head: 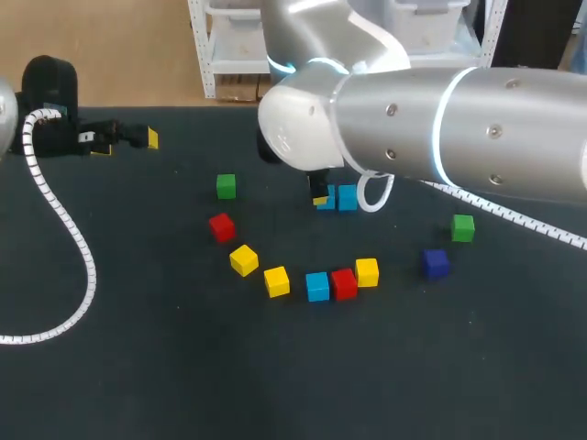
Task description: Place the blue cubes, place green cubes on the blue cubes, place the yellow cubes on the green cubes, then place the red cubes on the yellow cubes, and place purple cube on the red cubes.
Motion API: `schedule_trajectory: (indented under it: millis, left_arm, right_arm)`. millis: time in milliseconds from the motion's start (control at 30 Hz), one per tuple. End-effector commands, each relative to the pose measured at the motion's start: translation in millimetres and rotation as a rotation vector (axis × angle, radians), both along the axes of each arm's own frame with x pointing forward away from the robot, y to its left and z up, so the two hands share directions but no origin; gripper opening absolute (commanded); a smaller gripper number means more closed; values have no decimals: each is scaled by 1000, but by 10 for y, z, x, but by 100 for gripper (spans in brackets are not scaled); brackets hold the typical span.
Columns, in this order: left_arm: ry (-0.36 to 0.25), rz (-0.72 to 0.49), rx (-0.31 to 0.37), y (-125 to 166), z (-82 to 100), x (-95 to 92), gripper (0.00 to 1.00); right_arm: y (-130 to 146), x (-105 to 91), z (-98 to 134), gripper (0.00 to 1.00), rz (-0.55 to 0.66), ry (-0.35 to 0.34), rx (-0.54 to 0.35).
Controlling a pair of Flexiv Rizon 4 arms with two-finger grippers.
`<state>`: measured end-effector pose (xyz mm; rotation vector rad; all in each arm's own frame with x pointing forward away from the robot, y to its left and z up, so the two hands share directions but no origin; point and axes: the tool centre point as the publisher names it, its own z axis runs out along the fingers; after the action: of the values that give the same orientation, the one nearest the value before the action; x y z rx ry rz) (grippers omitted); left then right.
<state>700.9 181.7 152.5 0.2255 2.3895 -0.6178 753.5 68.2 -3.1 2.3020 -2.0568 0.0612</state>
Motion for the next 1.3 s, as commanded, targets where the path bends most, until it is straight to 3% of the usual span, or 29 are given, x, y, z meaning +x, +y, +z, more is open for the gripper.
schedule_trajectory:
  millis: [33, 333, 467, 633, 700, 733, 1167, 1300]
  left_arm:
    - [-1, -1, -2, 5, -4, 2, 100]
    - [-1, -1, -2, 5, -4, 2, 100]
    - [-1, -1, -2, 5, -4, 2, 100]
    - [-1, -1, -2, 5, -4, 2, 100]
    - [-1, -1, -2, 5, -4, 2, 100]
    - [-1, -1, -2, 5, -4, 2, 100]
    - [-1, -1, -2, 5, -4, 2, 100]
    - [-1, -1, -2, 5, -4, 2, 100]
  right_arm:
    - [6, 24, -26, 0, -2, 0, -2]
    - [3, 60, -49, 3, -12, -2, -8]
    - [2, 58, -77, 11, -13, 2, -11]
    - [0, 47, -80, 48, -15, 4, -12]
    - [-2, 42, -78, 92, -16, 4, -12]
    - [-6, 35, -71, 100, -15, 4, -12]
    - [-65, 73, 164, 100, -46, -37, 25]
    - [-103, 107, 142, 100, -82, -20, 22]
